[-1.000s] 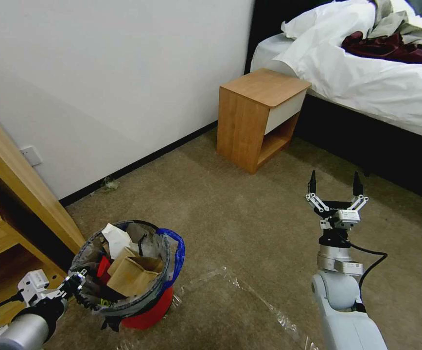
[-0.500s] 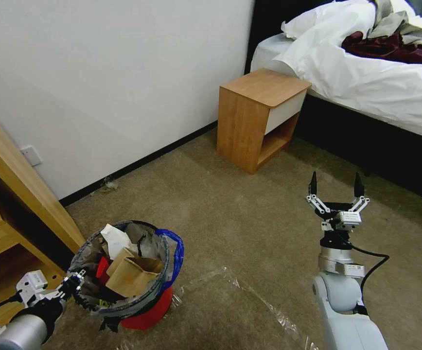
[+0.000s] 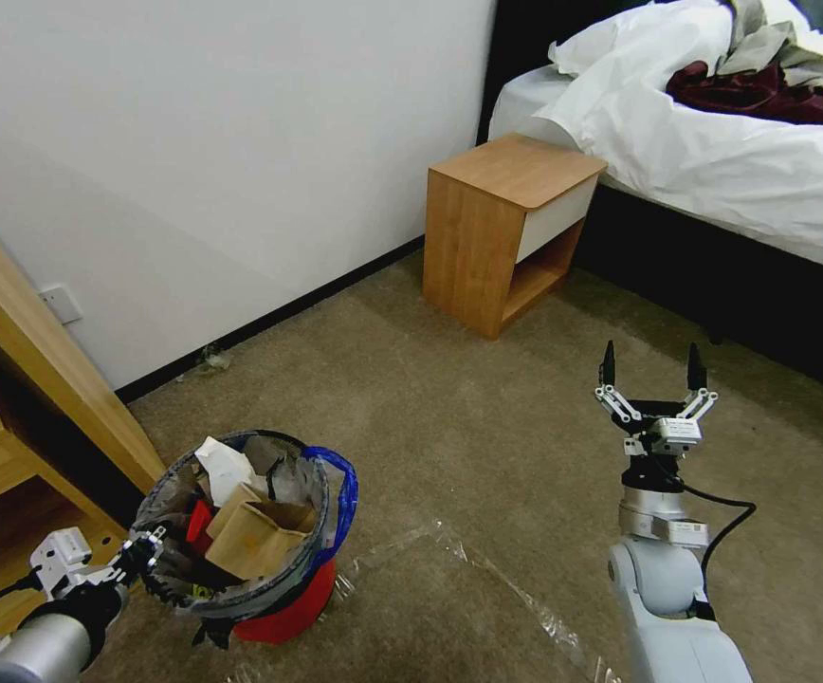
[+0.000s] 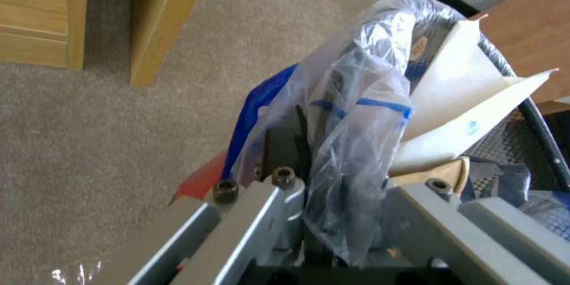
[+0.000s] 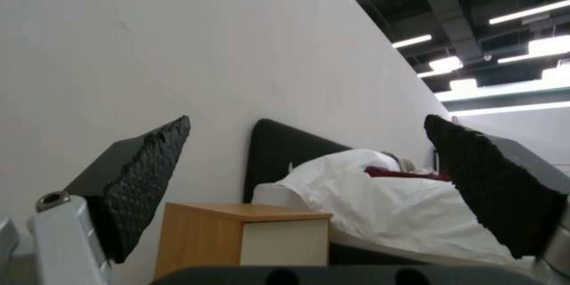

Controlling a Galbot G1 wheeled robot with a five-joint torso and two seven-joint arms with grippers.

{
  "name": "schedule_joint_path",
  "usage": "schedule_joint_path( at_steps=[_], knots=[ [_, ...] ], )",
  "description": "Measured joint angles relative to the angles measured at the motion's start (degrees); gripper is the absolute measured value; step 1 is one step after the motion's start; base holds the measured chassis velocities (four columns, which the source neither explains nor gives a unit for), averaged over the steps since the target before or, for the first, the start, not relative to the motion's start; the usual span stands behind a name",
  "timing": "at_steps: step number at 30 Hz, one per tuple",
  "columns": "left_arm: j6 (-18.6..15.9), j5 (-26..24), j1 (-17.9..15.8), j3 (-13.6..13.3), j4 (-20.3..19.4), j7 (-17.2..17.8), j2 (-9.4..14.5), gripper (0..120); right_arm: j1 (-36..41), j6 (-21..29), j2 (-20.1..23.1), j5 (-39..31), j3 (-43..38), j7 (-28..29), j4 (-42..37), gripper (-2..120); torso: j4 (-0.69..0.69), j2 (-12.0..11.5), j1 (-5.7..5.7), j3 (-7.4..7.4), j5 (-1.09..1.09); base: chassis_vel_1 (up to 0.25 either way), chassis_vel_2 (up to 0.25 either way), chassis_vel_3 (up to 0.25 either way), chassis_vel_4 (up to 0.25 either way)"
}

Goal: Pick up the trash bin and place the garbage on the floor into it.

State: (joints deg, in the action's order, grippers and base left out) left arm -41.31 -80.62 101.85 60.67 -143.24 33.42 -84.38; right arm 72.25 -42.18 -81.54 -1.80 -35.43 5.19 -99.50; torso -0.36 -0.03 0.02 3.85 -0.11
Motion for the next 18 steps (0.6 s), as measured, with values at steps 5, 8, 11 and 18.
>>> schedule_joint_path(
  at_steps=[5,8,11,18],
  knots=[
    [-0.01,0.00,-0.04,-0.23,0.00,0.02,-0.01,0,0.13,-0.02,0.07,0.00,-0.26,-0.01,-0.19,100,0.00,0.00,0.00,0.00,0.00,0.000,0.000,0.000,0.000],
    [-0.01,0.00,-0.02,-0.21,0.00,0.02,0.07,0,0.12,-0.02,0.10,-0.01,-0.35,0.00,-0.29,100,0.00,0.00,0.00,0.00,0.00,0.000,0.000,0.000,0.000],
    [-0.01,-0.10,0.02,-0.11,0.00,0.03,0.19,0,0.12,-0.02,0.05,-0.01,-0.38,0.01,-0.37,100,0.00,0.00,0.00,0.00,0.00,0.000,0.000,0.000,0.000],
    [-0.01,-0.33,-0.27,-0.20,0.00,0.07,0.09,0,0.41,-0.09,-0.48,0.26,-0.37,0.08,-0.39,100,0.00,0.00,0.00,0.00,0.00,0.000,0.000,0.000,0.000]
  ],
)
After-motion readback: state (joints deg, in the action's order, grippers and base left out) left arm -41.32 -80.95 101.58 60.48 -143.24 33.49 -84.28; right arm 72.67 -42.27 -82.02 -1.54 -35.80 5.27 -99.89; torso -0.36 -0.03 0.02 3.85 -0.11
